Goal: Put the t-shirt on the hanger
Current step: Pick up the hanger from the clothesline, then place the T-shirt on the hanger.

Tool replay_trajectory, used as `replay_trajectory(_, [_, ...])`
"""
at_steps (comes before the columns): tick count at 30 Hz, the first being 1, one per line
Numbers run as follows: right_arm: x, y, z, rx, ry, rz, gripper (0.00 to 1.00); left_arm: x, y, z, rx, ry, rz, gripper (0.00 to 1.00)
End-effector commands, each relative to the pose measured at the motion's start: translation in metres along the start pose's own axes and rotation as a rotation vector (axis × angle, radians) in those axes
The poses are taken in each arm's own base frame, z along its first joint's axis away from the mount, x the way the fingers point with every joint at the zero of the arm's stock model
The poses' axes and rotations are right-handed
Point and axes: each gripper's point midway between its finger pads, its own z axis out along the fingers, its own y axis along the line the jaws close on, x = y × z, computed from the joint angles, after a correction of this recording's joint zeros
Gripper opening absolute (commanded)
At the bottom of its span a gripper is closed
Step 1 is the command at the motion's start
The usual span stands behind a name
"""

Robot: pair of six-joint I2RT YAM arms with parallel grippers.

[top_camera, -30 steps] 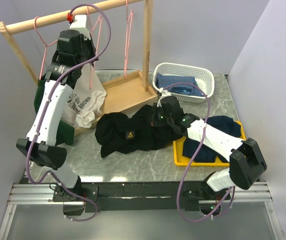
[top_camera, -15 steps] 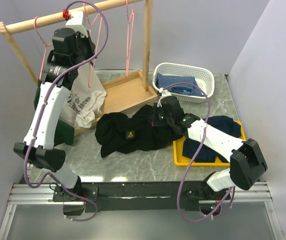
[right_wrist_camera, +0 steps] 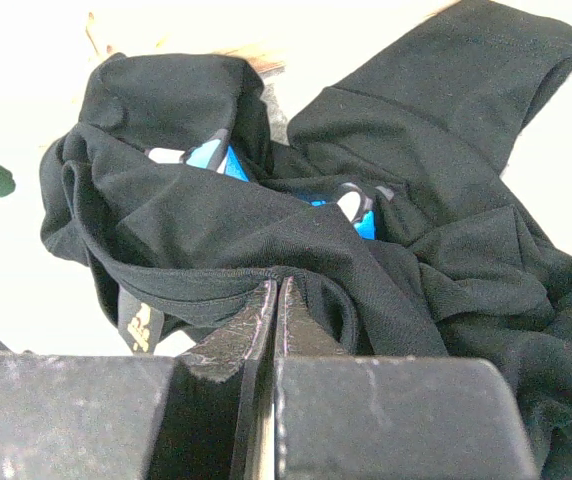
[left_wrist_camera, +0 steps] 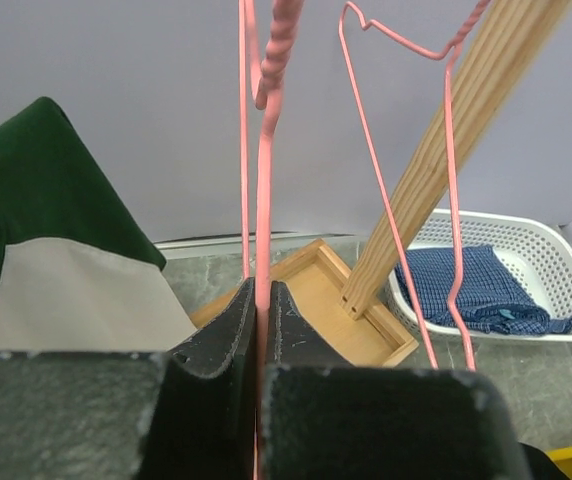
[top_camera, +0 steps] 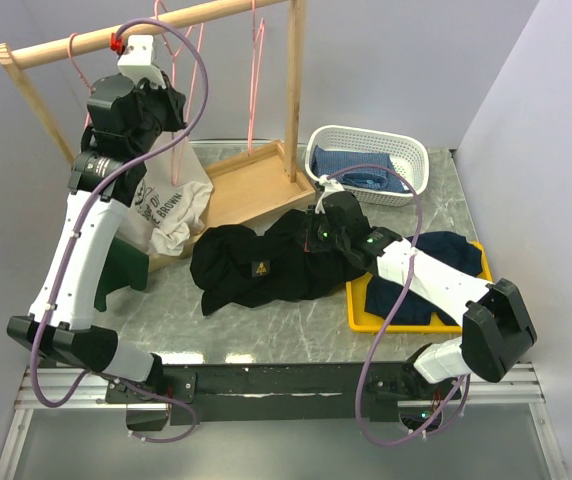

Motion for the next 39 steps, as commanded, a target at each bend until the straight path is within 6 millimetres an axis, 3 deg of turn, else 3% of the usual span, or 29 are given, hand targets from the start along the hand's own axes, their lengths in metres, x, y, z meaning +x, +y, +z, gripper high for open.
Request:
replay_trajectory(1, [-0.022,0.012,-0.012,-0.032,-0.076,-0.016,0.00,-0.020,-0.007,-0.017,0.043,-0.067,0.010,0.01])
replay_trajectory(5, [-0.019,0.008,-0.014,-0.019,-0.079,-0.022,0.00,-0.011,-0.011,-0.040,0.078,-0.057,-0.002,0.01])
replay_trajectory(6, [-0.018,0.007,-0.014,-0.016,-0.080,-0.022,0.00,0.005,-0.012,-0.041,0.091,-0.023,0.000,0.01])
replay_trajectory(8, [-0.017,0.006,-0.016,-0.009,-0.080,-0.022,0.00,0.008,-0.013,-0.058,0.104,-0.028,0.003,0.01])
replay_trajectory(9, [-0.017,0.005,-0.017,-0.008,-0.081,-0.023,0.00,0.028,-0.012,-0.059,0.107,0.009,0.002,0.01])
replay_trajectory(11, [-0.017,0.005,-0.018,-0.008,-0.084,-0.023,0.00,0.034,-0.016,-0.076,0.142,0.014,0.002,0.01])
replay_trajectory(12, [-0.018,0.005,-0.019,-0.007,-0.086,-0.023,0.00,0.050,-0.015,-0.079,0.141,0.048,-0.004,0.01])
replay_trajectory(14, [-0.018,0.004,-0.020,-0.002,-0.087,-0.024,0.00,0.056,-0.019,-0.096,0.171,0.048,-0.013,0.01])
replay_trajectory(15, [-0.018,0.004,-0.022,-0.001,-0.088,-0.024,0.00,0.076,-0.019,-0.100,0.179,0.095,-0.017,0.01])
replay_trajectory(17, [-0.018,0.001,-0.023,0.012,-0.090,-0.025,0.00,0.086,-0.027,-0.117,0.237,0.111,-0.011,0.01])
replay_trajectory(18, [-0.018,0.000,-0.024,0.016,-0.092,-0.027,0.00,0.109,-0.027,-0.121,0.247,0.174,-0.006,0.01])
replay_trajectory(20, [-0.017,-0.001,-0.026,0.023,-0.085,-0.028,0.00,0.124,-0.027,-0.132,0.257,0.197,0.027,0.01])
replay_trajectory(22, [-0.018,-0.007,-0.029,0.053,-0.098,-0.027,0.00,0.154,-0.042,-0.144,0.292,0.265,0.061,0.01])
replay_trajectory(29, [-0.024,-0.018,-0.029,0.120,-0.113,-0.040,0.00,0.212,-0.069,-0.175,0.374,0.472,0.057,0.01])
replay_trajectory(39, [-0.025,-0.023,-0.018,0.155,-0.101,-0.047,0.00,0.213,-0.072,-0.217,0.440,0.459,0.009,0.01])
